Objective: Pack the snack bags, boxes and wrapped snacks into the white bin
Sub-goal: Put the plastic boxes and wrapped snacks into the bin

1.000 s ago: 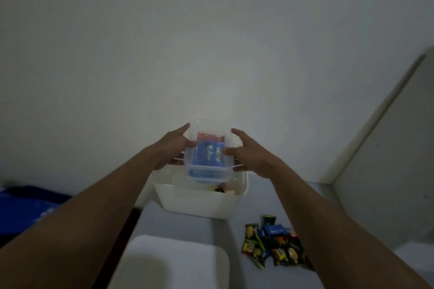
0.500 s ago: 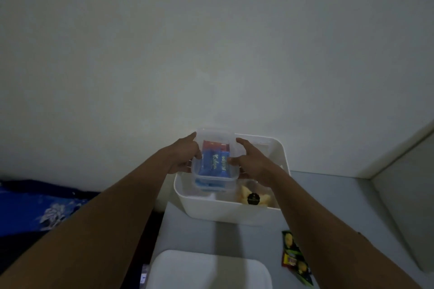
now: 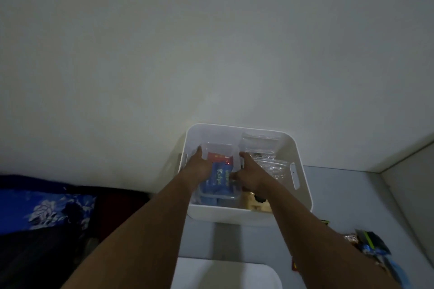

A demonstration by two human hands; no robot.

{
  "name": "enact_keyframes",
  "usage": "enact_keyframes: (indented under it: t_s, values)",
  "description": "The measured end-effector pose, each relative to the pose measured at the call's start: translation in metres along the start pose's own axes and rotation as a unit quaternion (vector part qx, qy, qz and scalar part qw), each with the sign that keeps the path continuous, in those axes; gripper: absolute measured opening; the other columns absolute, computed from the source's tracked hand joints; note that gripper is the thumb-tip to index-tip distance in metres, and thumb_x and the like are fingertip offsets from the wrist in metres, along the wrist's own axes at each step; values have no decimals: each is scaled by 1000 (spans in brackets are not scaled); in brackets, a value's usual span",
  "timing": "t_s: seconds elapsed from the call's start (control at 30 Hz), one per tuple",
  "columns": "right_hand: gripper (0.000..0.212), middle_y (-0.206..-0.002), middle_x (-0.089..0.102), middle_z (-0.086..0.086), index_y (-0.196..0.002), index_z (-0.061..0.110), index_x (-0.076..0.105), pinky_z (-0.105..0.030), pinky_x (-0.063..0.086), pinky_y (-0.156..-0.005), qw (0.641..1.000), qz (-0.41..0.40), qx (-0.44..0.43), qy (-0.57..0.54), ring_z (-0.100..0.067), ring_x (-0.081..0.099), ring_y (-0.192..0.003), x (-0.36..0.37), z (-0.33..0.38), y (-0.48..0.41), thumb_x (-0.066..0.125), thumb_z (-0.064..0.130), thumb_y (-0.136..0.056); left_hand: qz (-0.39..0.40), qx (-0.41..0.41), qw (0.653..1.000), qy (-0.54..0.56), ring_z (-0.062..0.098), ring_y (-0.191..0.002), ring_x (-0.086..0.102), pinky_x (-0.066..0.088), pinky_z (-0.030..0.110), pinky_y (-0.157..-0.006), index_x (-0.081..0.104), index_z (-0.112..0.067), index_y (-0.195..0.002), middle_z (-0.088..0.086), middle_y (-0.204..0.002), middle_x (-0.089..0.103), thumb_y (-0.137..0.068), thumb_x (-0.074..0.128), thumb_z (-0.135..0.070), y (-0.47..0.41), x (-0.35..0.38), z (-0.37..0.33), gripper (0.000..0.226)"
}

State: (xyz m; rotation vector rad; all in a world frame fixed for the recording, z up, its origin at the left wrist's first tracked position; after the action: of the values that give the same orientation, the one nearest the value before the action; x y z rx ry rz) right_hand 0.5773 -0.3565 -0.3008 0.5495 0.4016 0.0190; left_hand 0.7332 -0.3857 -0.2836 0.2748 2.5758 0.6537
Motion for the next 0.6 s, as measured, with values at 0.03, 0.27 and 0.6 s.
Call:
enact_keyframes:
  t_s: [0.03, 0.27, 0.6]
  values:
    - [72, -127, 59, -13, -144, 18, 31, -44, 55, -89, 1000, 1, -3, 22, -31, 61, -112, 2, -1, -2, 66, 0, -84, -3, -2, 1000, 1, 32, -119, 55, 48, 40, -102, 26, -21, -152, 10, -143, 47, -100, 45, -9, -6, 3, 6, 57]
    - [54, -128, 59, -10, -132, 10, 51, -35, 46, -101, 985, -1, -40, 167, -29, 57, -117, 11, -1, -15, 62, 10, -79, -4, -15, 998, -54, 36, -103, 63, 55, 47, -91, 17, -27, -154, 17, -121, 61, -88, 62, -11, -28, 10, 28, 81]
    - [54, -141, 54, -12, -143, 12, 45, -31, 42, -105, 970, -43, -76, 227, -28, 55, -125, -31, 35, 27, 60, 26, -93, -83, 82, 972, -203, 30, -112, 59, 47, 33, -93, 56, -9, -129, 13, -128, 61, -90, 63, -23, 5, 0, -42, 42]
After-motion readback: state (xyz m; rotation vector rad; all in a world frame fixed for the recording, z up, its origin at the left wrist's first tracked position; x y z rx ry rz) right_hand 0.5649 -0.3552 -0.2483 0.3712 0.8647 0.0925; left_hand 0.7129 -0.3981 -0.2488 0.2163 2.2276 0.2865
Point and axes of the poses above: each hand's wrist, its own y-axis away from the middle knuckle, its own x-axis out of the palm, z = x × y, the point moved 8 cm from there along -y, towards the middle knuckle
